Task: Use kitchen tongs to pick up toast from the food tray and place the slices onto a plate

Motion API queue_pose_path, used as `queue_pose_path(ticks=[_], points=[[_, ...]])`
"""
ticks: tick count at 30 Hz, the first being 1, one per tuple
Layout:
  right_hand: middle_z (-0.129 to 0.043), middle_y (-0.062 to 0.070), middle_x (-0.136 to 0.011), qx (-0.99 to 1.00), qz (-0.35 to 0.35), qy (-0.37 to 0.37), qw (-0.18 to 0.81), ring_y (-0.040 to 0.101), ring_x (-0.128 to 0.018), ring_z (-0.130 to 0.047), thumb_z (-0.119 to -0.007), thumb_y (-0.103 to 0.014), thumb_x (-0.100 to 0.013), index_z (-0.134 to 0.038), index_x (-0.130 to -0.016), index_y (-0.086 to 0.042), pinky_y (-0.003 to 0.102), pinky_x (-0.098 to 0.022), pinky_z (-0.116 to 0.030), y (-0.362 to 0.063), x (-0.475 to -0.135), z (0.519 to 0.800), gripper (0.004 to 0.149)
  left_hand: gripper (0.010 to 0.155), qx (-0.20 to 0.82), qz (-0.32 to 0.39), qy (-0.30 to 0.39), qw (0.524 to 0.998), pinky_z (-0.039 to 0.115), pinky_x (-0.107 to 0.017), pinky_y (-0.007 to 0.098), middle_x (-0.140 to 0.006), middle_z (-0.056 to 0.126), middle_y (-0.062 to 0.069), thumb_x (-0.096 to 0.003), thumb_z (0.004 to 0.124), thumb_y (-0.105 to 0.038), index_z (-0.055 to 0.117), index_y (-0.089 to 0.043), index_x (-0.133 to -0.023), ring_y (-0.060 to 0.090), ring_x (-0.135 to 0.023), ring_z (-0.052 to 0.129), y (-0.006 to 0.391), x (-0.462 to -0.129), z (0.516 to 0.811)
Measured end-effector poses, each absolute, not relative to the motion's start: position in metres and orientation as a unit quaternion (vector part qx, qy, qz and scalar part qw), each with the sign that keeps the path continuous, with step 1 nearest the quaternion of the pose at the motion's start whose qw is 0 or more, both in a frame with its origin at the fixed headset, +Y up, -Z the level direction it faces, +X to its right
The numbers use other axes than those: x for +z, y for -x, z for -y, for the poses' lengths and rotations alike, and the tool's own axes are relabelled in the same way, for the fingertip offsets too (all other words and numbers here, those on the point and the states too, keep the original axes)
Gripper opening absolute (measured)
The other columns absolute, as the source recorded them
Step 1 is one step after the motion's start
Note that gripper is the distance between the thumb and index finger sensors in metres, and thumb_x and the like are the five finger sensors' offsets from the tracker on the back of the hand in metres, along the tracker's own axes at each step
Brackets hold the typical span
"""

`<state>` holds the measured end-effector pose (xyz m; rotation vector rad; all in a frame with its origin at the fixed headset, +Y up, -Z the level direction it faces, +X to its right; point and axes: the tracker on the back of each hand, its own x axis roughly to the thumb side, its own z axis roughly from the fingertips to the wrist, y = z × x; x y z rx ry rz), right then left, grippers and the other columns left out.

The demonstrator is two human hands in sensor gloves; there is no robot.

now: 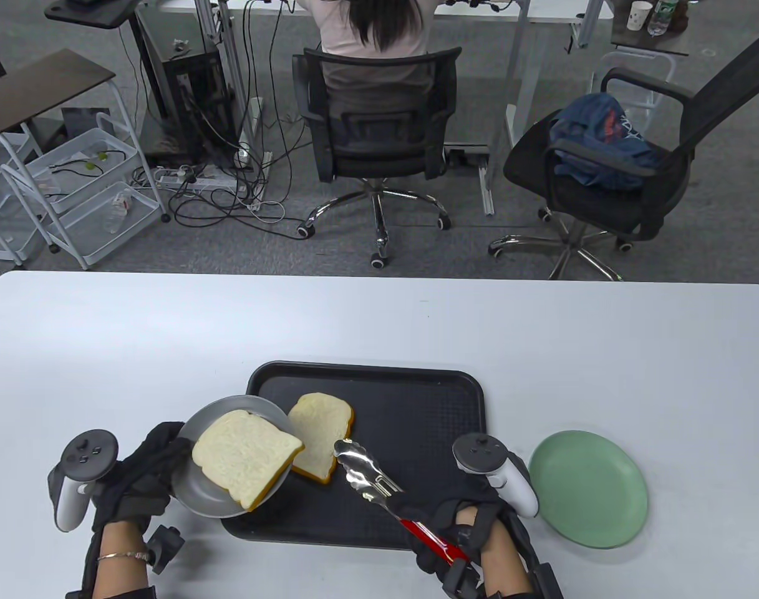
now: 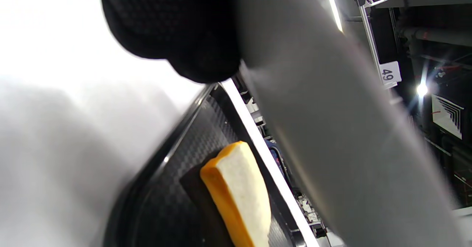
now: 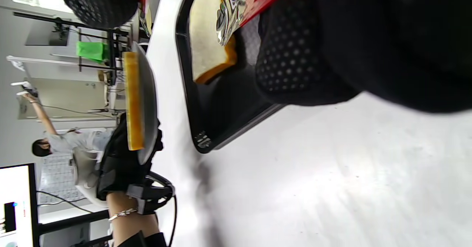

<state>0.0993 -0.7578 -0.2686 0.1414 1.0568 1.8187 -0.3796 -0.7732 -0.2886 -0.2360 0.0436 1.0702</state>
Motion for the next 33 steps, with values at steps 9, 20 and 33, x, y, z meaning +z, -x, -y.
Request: queue_pose_path(ticks=[9,20,33], points=[[-0.083,0.041,-0.059,0.733,-0.473,-0.048,0.487,0.037,-0.022,-0.098,-0.070,-0.055,-0.047,-0.047,-0.093,0.015,0.042,-0.005,-0.091,-0.079,-0.272,0.791,0.087,0.050,0.508,-0.022,0.113,0.854,0.095,-0.037,0.026,-0.081,0.092,0.008,-0.0731,0.060,-0.028,0.052,-0.006,-0.117,0.018,-0.048,0.105,0.380,-0.288,0.773],[-0.085,0.039,-0.056,0.754,-0.471,-0.033,0.456,0.034,-0.021,-0.099,-0.068,-0.058,-0.047,-0.051,-0.093,0.010,0.040,-0.006,-0.092,-0.055,-0.288,0.807,0.084,0.050,0.509,-0.021,0.115,0.853,0.094,-0.036,0.026,-0.081,0.092,0.008,-0.0730,0.060,-0.028,0.052,-0.006,-0.117,0.018,-0.048,0.105,0.380,-0.288,0.773],[-0.093,0.032,-0.050,0.758,-0.463,-0.027,0.458,0.031,-0.016,-0.101,-0.070,-0.053,-0.049,-0.062,-0.087,0.011,0.040,-0.003,-0.093,-0.046,-0.295,0.815,0.075,0.050,0.510,-0.018,0.119,0.852,0.094,-0.036,0.026,-0.081,0.092,0.008,-0.0731,0.060,-0.028,0.052,-0.006,-0.117,0.018,-0.048,0.105,0.380,-0.288,0.773]])
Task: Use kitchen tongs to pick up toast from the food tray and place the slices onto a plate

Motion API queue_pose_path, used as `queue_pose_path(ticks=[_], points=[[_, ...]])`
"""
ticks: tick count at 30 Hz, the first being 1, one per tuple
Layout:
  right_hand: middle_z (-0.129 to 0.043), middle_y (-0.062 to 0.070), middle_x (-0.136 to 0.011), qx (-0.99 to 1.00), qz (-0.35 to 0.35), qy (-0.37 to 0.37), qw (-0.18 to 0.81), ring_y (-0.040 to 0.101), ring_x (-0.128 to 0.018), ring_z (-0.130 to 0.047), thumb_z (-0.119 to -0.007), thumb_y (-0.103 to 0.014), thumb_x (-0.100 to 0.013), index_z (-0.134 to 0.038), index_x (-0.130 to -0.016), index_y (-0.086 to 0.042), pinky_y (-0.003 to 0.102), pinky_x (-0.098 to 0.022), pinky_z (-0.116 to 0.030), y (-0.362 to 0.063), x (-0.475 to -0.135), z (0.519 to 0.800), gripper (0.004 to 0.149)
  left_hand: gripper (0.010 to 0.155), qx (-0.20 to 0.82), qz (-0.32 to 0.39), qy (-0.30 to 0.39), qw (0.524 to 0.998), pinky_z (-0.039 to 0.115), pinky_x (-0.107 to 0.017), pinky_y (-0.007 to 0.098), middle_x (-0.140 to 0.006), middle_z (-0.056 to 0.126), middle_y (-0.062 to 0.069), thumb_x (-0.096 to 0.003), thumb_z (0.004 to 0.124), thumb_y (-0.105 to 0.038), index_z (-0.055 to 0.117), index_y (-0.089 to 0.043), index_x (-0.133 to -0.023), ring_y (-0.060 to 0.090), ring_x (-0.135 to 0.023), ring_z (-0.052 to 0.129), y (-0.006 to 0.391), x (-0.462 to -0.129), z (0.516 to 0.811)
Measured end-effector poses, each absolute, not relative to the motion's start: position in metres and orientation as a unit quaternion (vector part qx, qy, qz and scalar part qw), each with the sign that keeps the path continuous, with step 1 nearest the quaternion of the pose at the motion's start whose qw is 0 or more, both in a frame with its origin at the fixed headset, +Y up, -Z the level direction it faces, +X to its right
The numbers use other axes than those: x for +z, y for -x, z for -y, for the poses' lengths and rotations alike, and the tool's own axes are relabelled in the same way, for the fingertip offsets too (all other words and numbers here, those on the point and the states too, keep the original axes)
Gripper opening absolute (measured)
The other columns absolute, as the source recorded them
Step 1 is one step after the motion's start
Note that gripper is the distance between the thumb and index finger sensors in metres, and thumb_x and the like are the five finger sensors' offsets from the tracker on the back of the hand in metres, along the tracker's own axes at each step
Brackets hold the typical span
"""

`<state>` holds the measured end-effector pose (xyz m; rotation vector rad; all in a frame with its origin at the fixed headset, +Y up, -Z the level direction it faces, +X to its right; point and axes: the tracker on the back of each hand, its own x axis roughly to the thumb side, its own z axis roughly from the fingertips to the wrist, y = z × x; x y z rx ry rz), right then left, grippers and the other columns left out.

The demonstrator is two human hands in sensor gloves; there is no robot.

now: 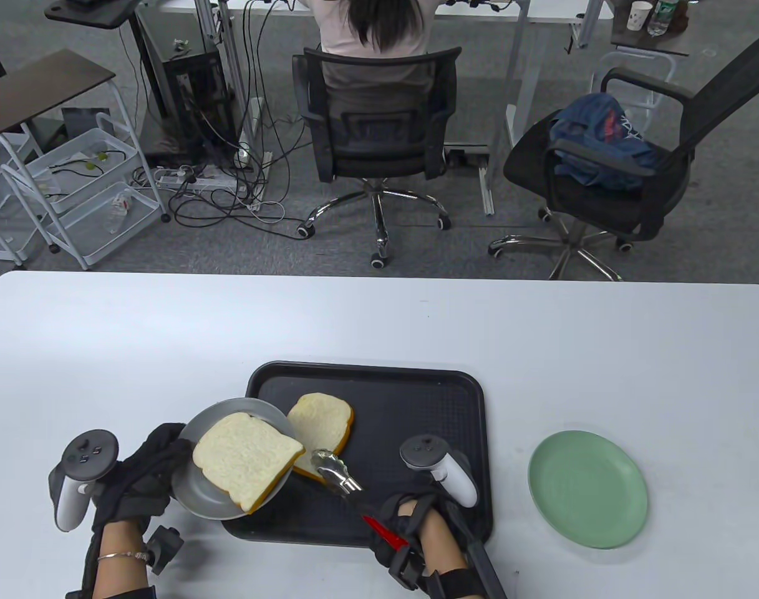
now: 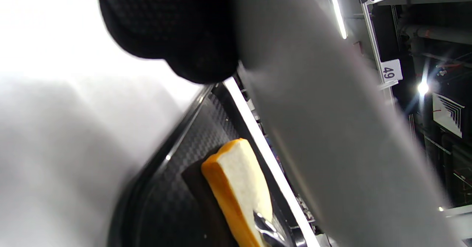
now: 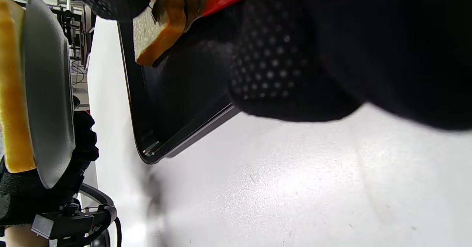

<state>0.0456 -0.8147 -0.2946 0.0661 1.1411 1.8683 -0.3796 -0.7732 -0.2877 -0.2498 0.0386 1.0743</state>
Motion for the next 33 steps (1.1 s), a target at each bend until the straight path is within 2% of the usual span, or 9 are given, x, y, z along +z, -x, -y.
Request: queue_pose_path(ticks=[8,14,28,33], points=[[-0.095,0.029,-0.050,0.766,-0.436,-0.044,0.470,0.028,-0.017,-0.102,-0.072,-0.051,-0.049,-0.065,-0.086,0.008,0.039,-0.005,-0.094,-0.047,-0.292,0.811,0.070,0.050,0.517,-0.016,0.116,0.848,0.094,-0.036,0.026,-0.081,0.092,0.008,-0.0731,0.060,-0.028,0.052,-0.006,-0.117,0.018,-0.048,0.105,0.380,-0.287,0.772],[-0.095,0.029,-0.050,0.767,-0.413,-0.055,0.487,0.029,-0.017,-0.102,-0.072,-0.051,-0.050,-0.066,-0.086,0.008,0.039,-0.005,-0.094,-0.056,-0.287,0.793,0.070,0.050,0.527,-0.014,0.112,0.843,0.094,-0.036,0.026,-0.081,0.092,0.008,-0.0731,0.060,-0.028,0.052,-0.006,-0.117,0.018,-0.048,0.105,0.382,-0.287,0.772],[-0.095,0.029,-0.050,0.796,-0.329,-0.038,0.507,0.029,-0.017,-0.102,-0.072,-0.050,-0.050,-0.065,-0.086,0.009,0.040,-0.005,-0.094,-0.102,-0.266,0.729,0.070,0.050,0.543,-0.011,0.103,0.833,0.094,-0.036,0.027,-0.081,0.092,0.009,-0.0730,0.061,-0.028,0.052,-0.006,-0.117,0.019,-0.048,0.105,0.388,-0.284,0.772],[-0.095,0.030,-0.050,0.795,-0.302,-0.056,0.523,0.029,-0.016,-0.102,-0.072,-0.050,-0.050,-0.065,-0.086,0.010,0.040,-0.004,-0.094,-0.106,-0.261,0.704,0.070,0.050,0.539,-0.011,0.106,0.836,0.094,-0.036,0.027,-0.081,0.092,0.008,-0.0731,0.061,-0.028,0.052,-0.006,-0.117,0.019,-0.048,0.105,0.387,-0.285,0.772]])
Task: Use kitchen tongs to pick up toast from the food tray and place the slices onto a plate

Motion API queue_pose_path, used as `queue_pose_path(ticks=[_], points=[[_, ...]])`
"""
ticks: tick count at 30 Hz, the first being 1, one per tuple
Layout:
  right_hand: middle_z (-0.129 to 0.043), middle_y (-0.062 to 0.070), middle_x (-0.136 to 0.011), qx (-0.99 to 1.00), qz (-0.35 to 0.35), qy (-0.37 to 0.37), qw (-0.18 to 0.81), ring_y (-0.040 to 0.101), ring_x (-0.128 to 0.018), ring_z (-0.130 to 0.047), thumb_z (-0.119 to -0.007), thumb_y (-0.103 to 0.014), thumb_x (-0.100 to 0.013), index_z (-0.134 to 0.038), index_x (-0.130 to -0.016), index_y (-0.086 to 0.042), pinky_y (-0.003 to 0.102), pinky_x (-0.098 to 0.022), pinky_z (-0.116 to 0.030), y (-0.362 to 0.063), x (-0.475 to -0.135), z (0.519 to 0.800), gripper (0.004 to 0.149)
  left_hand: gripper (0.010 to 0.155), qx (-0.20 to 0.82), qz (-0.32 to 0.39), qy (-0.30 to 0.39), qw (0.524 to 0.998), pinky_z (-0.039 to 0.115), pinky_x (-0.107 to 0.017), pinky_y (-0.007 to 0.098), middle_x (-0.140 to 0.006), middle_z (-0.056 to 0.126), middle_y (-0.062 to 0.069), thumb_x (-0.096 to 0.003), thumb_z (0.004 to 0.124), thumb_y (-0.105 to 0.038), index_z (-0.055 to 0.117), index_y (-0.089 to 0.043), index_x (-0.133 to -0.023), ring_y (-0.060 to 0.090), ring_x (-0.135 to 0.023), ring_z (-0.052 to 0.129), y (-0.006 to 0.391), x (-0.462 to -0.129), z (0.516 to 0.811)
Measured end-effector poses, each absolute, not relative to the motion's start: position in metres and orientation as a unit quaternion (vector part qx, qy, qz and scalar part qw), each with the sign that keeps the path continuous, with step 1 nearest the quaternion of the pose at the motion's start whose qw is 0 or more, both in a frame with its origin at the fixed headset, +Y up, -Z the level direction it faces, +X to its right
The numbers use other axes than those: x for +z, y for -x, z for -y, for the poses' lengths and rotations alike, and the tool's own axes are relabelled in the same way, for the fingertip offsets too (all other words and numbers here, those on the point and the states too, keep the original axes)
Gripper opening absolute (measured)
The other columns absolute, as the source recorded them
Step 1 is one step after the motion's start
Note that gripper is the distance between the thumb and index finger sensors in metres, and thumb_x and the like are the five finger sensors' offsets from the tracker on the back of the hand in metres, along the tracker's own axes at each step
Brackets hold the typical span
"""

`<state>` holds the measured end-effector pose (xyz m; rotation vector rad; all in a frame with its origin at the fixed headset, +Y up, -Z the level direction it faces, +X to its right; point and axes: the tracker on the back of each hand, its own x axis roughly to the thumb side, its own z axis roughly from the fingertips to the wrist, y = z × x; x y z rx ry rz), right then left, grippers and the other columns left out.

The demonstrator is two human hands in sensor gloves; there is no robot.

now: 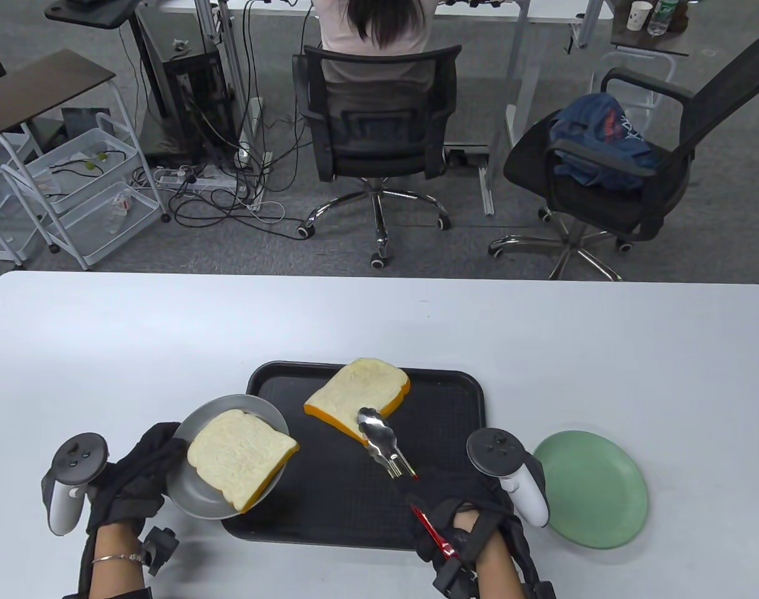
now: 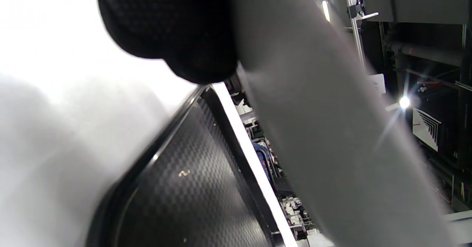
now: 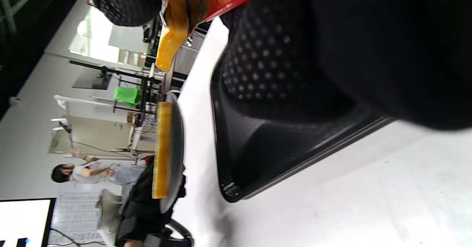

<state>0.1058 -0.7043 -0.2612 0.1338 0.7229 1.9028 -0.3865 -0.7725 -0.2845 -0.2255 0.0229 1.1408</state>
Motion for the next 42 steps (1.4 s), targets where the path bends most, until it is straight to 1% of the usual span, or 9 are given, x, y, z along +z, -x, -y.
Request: queue_pose_path(ticks=[5,9,16,21,26,29,31,37,42], points=[[-0.095,0.030,-0.050,0.789,-0.302,-0.100,0.526,0.030,-0.017,-0.102,-0.072,-0.050,-0.050,-0.065,-0.086,0.010,0.040,-0.005,-0.093,-0.087,-0.258,0.687,0.070,0.050,0.536,-0.010,0.109,0.837,0.094,-0.036,0.027,-0.081,0.092,0.009,-0.0731,0.061,-0.028,0.052,-0.006,-0.117,0.019,-0.048,0.105,0.386,-0.285,0.773],[-0.095,0.030,-0.050,0.784,-0.322,-0.134,0.514,0.030,-0.017,-0.102,-0.072,-0.050,-0.050,-0.065,-0.086,0.010,0.040,-0.005,-0.093,-0.063,-0.257,0.682,0.070,0.050,0.531,-0.011,0.109,0.840,0.094,-0.036,0.027,-0.081,0.092,0.009,-0.0731,0.061,-0.028,0.052,-0.006,-0.117,0.019,-0.048,0.105,0.386,-0.286,0.773],[-0.095,0.030,-0.050,0.780,-0.369,-0.184,0.471,0.030,-0.017,-0.102,-0.071,-0.051,-0.050,-0.065,-0.087,0.009,0.040,-0.005,-0.094,-0.015,-0.252,0.688,0.070,0.050,0.516,-0.012,0.114,0.849,0.094,-0.036,0.027,-0.081,0.092,0.009,-0.0731,0.061,-0.028,0.052,-0.006,-0.117,0.019,-0.048,0.105,0.382,-0.287,0.774],[-0.094,0.030,-0.050,0.780,-0.405,-0.193,0.436,0.030,-0.017,-0.102,-0.071,-0.051,-0.050,-0.064,-0.086,0.010,0.040,-0.005,-0.093,0.004,-0.248,0.700,0.071,0.050,0.506,-0.010,0.121,0.854,0.095,-0.037,0.026,-0.081,0.092,0.008,-0.0731,0.061,-0.028,0.052,-0.006,-0.117,0.019,-0.048,0.105,0.378,-0.289,0.775],[-0.094,0.031,-0.050,0.788,-0.420,-0.176,0.415,0.031,-0.017,-0.101,-0.071,-0.051,-0.050,-0.063,-0.087,0.010,0.040,-0.005,-0.093,0.003,-0.247,0.711,0.072,0.050,0.509,0.002,0.129,0.851,0.094,-0.037,0.026,-0.081,0.092,0.008,-0.0732,0.060,-0.029,0.052,-0.007,-0.117,0.018,-0.048,0.105,0.375,-0.290,0.774],[-0.093,0.031,-0.051,0.777,-0.423,-0.176,0.431,0.031,-0.017,-0.101,-0.071,-0.052,-0.049,-0.062,-0.086,0.011,0.041,-0.005,-0.093,0.001,-0.246,0.713,0.074,0.050,0.515,0.004,0.128,0.847,0.094,-0.037,0.026,-0.081,0.092,0.008,-0.0732,0.060,-0.029,0.051,-0.007,-0.118,0.019,-0.048,0.105,0.375,-0.290,0.775],[-0.092,0.033,-0.051,0.770,-0.422,-0.189,0.440,0.032,-0.018,-0.100,-0.071,-0.055,-0.048,-0.059,-0.086,0.013,0.041,-0.004,-0.092,0.001,-0.245,0.715,0.079,0.050,0.512,0.003,0.129,0.849,0.094,-0.037,0.026,-0.081,0.092,0.008,-0.0733,0.060,-0.028,0.051,-0.007,-0.118,0.018,-0.048,0.105,0.375,-0.291,0.775],[-0.090,0.035,-0.052,0.769,-0.405,-0.196,0.454,0.031,-0.017,-0.100,-0.071,-0.062,-0.046,-0.054,-0.086,0.016,0.039,-0.003,-0.092,-0.005,-0.243,0.711,0.090,0.050,0.517,0.001,0.126,0.847,0.095,-0.037,0.026,-0.082,0.092,0.008,-0.0733,0.060,-0.029,0.051,-0.007,-0.118,0.018,-0.048,0.105,0.376,-0.290,0.775],[-0.089,0.036,-0.052,0.759,-0.399,-0.199,0.474,0.032,-0.017,-0.099,-0.070,-0.066,-0.045,-0.052,-0.087,0.017,0.039,-0.002,-0.091,-0.021,-0.241,0.708,0.094,0.050,0.526,-0.003,0.123,0.842,0.095,-0.037,0.026,-0.081,0.092,0.008,-0.0733,0.060,-0.029,0.051,-0.006,-0.118,0.018,-0.048,0.105,0.377,-0.289,0.776]])
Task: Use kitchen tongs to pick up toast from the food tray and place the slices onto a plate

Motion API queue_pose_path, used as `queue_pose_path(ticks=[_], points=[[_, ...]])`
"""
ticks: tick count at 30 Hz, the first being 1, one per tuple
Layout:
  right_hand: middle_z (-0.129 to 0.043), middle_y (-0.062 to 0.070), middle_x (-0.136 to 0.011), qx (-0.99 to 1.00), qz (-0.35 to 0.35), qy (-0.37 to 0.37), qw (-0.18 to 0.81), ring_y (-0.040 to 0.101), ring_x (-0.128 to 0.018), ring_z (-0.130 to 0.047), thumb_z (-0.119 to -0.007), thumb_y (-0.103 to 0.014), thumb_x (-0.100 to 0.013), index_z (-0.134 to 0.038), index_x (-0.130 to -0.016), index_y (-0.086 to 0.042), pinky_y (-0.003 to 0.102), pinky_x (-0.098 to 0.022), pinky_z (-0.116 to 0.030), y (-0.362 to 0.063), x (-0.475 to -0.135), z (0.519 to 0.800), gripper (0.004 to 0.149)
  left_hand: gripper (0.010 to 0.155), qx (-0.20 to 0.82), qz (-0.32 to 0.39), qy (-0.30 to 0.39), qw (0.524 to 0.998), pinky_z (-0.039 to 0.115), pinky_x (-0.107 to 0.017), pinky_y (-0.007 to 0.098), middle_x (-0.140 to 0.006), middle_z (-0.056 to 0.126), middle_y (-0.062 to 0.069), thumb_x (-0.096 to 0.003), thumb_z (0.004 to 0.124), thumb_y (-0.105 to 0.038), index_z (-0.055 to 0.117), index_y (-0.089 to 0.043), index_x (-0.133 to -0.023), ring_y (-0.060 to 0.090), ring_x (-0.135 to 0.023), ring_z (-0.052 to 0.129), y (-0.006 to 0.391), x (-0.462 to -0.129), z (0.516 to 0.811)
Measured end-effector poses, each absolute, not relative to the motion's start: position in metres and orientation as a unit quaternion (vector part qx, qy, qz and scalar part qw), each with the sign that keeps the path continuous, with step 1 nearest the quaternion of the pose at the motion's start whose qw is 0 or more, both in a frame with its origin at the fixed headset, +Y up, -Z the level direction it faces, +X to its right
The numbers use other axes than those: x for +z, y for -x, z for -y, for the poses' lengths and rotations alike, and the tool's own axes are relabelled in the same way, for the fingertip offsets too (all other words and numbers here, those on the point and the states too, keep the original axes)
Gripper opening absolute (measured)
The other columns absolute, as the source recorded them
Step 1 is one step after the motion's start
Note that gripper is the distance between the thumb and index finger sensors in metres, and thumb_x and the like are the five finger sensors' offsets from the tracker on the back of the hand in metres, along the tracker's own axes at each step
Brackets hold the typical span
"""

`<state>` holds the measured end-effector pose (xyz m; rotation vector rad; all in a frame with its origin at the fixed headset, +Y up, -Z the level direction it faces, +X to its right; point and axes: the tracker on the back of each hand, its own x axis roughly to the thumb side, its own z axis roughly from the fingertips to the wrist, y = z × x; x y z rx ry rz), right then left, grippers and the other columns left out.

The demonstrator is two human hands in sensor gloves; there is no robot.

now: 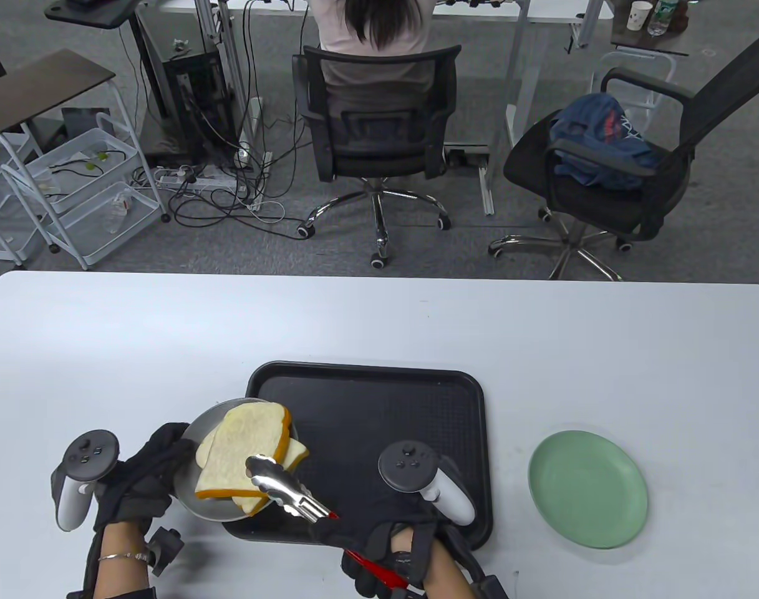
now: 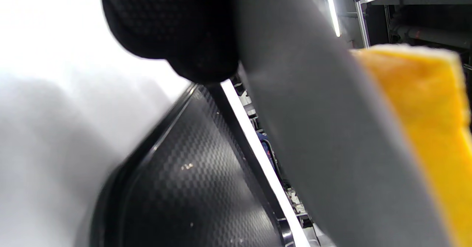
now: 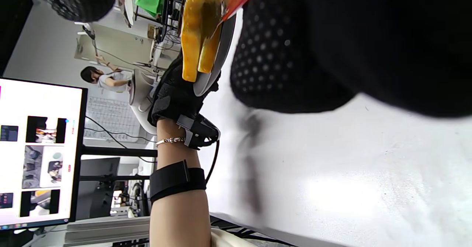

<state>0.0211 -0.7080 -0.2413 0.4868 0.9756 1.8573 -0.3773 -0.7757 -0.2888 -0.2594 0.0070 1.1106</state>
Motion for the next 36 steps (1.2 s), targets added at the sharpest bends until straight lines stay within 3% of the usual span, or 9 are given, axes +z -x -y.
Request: queue_pose_path(ticks=[15,25,30,36], points=[[-0.083,0.040,-0.058,0.773,-0.301,-0.126,0.544,0.036,-0.023,-0.097,-0.072,-0.061,-0.045,-0.044,-0.088,0.018,0.043,-0.007,-0.090,-0.112,-0.242,0.705,0.095,0.050,0.539,-0.004,0.125,0.833,0.095,-0.037,0.026,-0.081,0.092,0.008,-0.0733,0.060,-0.028,0.051,-0.006,-0.117,0.018,-0.048,0.105,0.378,-0.288,0.776],[-0.071,0.046,-0.069,0.791,-0.157,0.001,0.591,0.044,-0.034,-0.091,-0.076,-0.051,-0.045,-0.032,-0.092,0.018,0.050,-0.016,-0.085,-0.208,-0.242,0.716,0.094,0.051,0.541,-0.006,0.129,0.831,0.095,-0.036,0.026,-0.081,0.092,0.008,-0.0731,0.060,-0.028,0.051,-0.005,-0.117,0.019,-0.048,0.105,0.379,-0.287,0.776],[-0.063,0.046,-0.077,0.833,-0.086,0.075,0.542,0.050,-0.048,-0.083,-0.079,-0.045,-0.042,-0.028,-0.094,0.014,0.055,-0.026,-0.078,-0.248,-0.241,0.724,0.094,0.051,0.539,-0.008,0.127,0.833,0.095,-0.036,0.026,-0.081,0.092,0.009,-0.0731,0.060,-0.028,0.051,-0.005,-0.117,0.019,-0.048,0.105,0.380,-0.288,0.775],[-0.066,0.042,-0.081,0.882,-0.036,0.161,0.441,0.053,-0.056,-0.078,-0.085,-0.041,-0.037,-0.035,-0.095,0.010,0.058,-0.032,-0.074,-0.281,-0.241,0.732,0.092,0.050,0.543,-0.010,0.125,0.831,0.095,-0.036,0.027,-0.081,0.092,0.009,-0.0731,0.060,-0.028,0.051,-0.005,-0.117,0.019,-0.048,0.105,0.381,-0.287,0.775]])
